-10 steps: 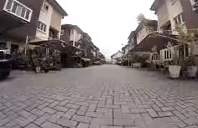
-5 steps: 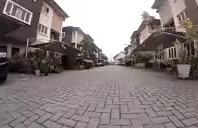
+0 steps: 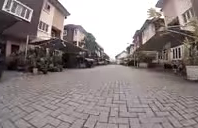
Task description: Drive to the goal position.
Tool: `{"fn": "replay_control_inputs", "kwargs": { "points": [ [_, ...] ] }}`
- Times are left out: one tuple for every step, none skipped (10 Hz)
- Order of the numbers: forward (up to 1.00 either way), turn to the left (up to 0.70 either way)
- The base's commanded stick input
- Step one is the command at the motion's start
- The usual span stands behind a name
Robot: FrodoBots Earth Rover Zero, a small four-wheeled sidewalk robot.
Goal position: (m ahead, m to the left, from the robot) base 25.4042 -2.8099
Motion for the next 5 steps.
{"fn": "replay_control_inputs", "kwargs": {
  "points": [
    [0.70,0.00],
    [0.70,0.00],
    [0.70,0.00],
    [0.70,0.00],
    [0.70,0.00]
  ]
}}
